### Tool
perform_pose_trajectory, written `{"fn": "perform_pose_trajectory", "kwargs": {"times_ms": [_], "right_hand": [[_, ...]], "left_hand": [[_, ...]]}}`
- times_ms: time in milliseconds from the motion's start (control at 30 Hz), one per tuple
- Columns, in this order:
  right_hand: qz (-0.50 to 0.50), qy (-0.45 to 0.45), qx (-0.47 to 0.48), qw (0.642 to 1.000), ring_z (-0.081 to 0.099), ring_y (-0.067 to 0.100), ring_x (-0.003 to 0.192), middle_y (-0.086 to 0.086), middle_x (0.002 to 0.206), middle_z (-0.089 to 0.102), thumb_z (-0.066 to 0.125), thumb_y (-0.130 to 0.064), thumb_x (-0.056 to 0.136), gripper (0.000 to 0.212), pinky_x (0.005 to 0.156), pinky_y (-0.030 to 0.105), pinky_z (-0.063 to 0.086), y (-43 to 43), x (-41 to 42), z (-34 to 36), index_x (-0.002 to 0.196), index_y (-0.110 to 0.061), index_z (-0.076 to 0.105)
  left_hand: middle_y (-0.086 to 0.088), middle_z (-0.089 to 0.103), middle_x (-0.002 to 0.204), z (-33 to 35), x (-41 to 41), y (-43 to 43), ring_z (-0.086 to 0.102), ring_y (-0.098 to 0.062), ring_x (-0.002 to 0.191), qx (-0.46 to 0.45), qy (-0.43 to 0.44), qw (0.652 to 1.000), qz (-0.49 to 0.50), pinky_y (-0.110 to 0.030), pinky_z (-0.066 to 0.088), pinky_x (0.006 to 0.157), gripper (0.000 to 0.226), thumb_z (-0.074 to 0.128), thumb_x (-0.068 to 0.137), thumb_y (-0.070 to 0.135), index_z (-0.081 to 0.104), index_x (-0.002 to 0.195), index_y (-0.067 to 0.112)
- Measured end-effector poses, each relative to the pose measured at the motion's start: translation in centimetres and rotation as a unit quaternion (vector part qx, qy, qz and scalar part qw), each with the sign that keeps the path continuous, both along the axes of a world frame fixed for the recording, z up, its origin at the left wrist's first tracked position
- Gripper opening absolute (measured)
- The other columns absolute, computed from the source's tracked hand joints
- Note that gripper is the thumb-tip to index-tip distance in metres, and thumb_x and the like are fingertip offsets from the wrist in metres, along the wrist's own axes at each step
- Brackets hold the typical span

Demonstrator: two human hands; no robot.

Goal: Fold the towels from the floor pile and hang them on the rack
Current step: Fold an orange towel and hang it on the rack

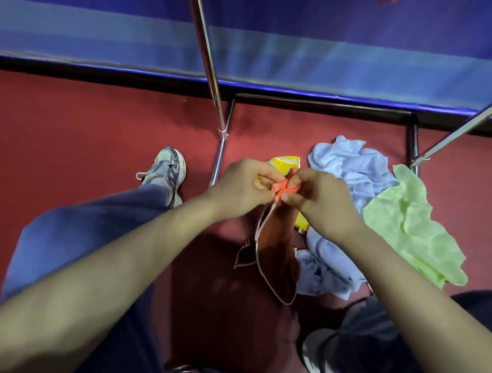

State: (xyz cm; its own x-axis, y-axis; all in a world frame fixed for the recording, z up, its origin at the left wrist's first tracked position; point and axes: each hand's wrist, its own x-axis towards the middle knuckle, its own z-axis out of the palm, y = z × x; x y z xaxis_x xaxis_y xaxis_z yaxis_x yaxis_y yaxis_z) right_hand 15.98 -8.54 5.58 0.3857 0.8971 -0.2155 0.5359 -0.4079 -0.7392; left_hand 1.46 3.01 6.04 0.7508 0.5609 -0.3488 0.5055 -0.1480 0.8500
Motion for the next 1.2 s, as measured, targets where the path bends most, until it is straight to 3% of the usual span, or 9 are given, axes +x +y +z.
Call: {"fn": "perform_pose_trajectory", "kwargs": {"times_ms": [100, 267, 500, 633, 767, 867, 1033, 1100, 1200], "right_hand": [[-0.006, -0.006, 0.001, 1.0, 0.065, 0.02, 0.073, 0.001, 0.075, 0.07, 0.078, -0.026, 0.082, 0.014, 0.075, 0.038, 0.051, -0.1, 0.5, 0.1, 0.082, -0.02, 0.066], [-0.007, -0.01, -0.005, 1.0, 0.062, 0.016, 0.069, -0.002, 0.074, 0.07, 0.077, -0.033, 0.083, 0.018, 0.072, 0.037, 0.051, -0.4, 0.6, 0.2, 0.08, -0.021, 0.064], [-0.015, -0.022, -0.004, 1.0, 0.06, 0.021, 0.067, 0.0, 0.068, 0.066, 0.074, -0.034, 0.086, 0.019, 0.071, 0.042, 0.051, -0.5, 0.7, 0.5, 0.079, -0.021, 0.062], [-0.002, -0.035, -0.017, 0.999, 0.059, 0.02, 0.065, -0.003, 0.064, 0.063, 0.073, -0.037, 0.086, 0.021, 0.07, 0.04, 0.05, -0.6, 0.5, 0.6, 0.078, -0.023, 0.06], [0.011, -0.032, -0.028, 0.999, 0.063, 0.018, 0.068, -0.007, 0.064, 0.064, 0.071, -0.044, 0.086, 0.028, 0.072, 0.04, 0.052, -0.7, 0.6, 0.6, 0.071, -0.029, 0.054], [0.035, -0.015, -0.054, 0.998, 0.066, 0.017, 0.066, -0.004, 0.061, 0.066, 0.07, -0.045, 0.087, 0.026, 0.073, 0.039, 0.053, -0.5, 1.0, 0.8, 0.074, -0.025, 0.06], [0.095, -0.08, -0.126, 0.984, 0.065, 0.026, 0.075, 0.005, 0.066, 0.067, 0.064, -0.03, 0.091, 0.019, 0.072, 0.041, 0.051, -0.9, 2.6, 1.1, 0.073, -0.026, 0.063], [0.094, -0.127, -0.152, 0.976, 0.062, 0.029, 0.08, 0.002, 0.067, 0.063, 0.06, -0.029, 0.093, 0.032, 0.068, 0.038, 0.047, -1.8, 3.6, 0.5, 0.062, -0.029, 0.053], [0.078, -0.161, -0.17, 0.969, 0.061, 0.027, 0.085, -0.005, 0.069, 0.055, 0.059, -0.033, 0.095, 0.025, 0.064, 0.034, 0.041, -3.4, 4.5, 0.1, 0.071, -0.026, 0.064]], "left_hand": [[0.003, 0.074, 0.082, 0.0, 0.0, -0.1, 0.07, -0.013, 0.08, -0.007, -0.001, 1.0, -0.011, -0.04, 0.059, 0.088, 0.031, 0.078, 0.069, 0.013, 0.078, 0.099, 0.02], [-0.004, 0.075, 0.088, 0.0, 0.1, -0.4, 0.074, -0.022, 0.087, -0.01, -0.001, 1.0, -0.008, -0.043, 0.059, 0.09, 0.031, 0.077, 0.072, 0.012, 0.077, 0.102, 0.018], [-0.002, 0.074, 0.093, 0.5, 0.4, -1.0, 0.075, -0.015, 0.083, -0.003, -0.006, 1.0, -0.024, -0.032, 0.059, 0.086, 0.036, 0.079, 0.074, 0.017, 0.073, 0.109, 0.014], [0.005, 0.069, 0.081, 0.4, 0.3, -0.8, 0.069, -0.009, 0.073, 0.024, -0.004, 0.999, -0.045, -0.027, 0.055, 0.077, 0.021, 0.075, 0.082, 0.006, 0.074, 0.102, 0.011], [0.01, 0.067, 0.074, 0.4, 0.3, -0.9, 0.066, -0.01, 0.072, 0.072, -0.002, 0.996, -0.046, -0.03, 0.055, 0.071, 0.018, 0.068, 0.074, 0.02, 0.074, 0.091, 0.018], [0.012, 0.065, 0.071, 0.5, 0.3, -0.6, 0.062, -0.01, 0.07, 0.1, 0.004, 0.994, -0.042, -0.035, 0.054, 0.07, 0.015, 0.064, 0.069, 0.026, 0.072, 0.082, 0.027], [0.022, 0.05, 0.05, 1.7, 0.1, 0.1, 0.044, 0.001, 0.05, 0.13, -0.01, 0.991, -0.013, -0.011, 0.032, 0.054, 0.013, 0.066, 0.076, 0.01, 0.062, 0.07, 0.021], [0.019, 0.047, 0.047, 1.7, -0.2, 0.4, 0.041, 0.0, 0.049, 0.116, 0.005, 0.993, -0.001, -0.015, 0.031, 0.052, 0.019, 0.063, 0.078, 0.005, 0.057, 0.065, 0.018], [0.013, 0.046, 0.048, 1.7, -0.8, 0.1, 0.039, -0.004, 0.05, 0.104, 0.051, 0.993, -0.003, -0.026, 0.035, 0.054, 0.016, 0.063, 0.075, 0.007, 0.058, 0.061, 0.014]]}}
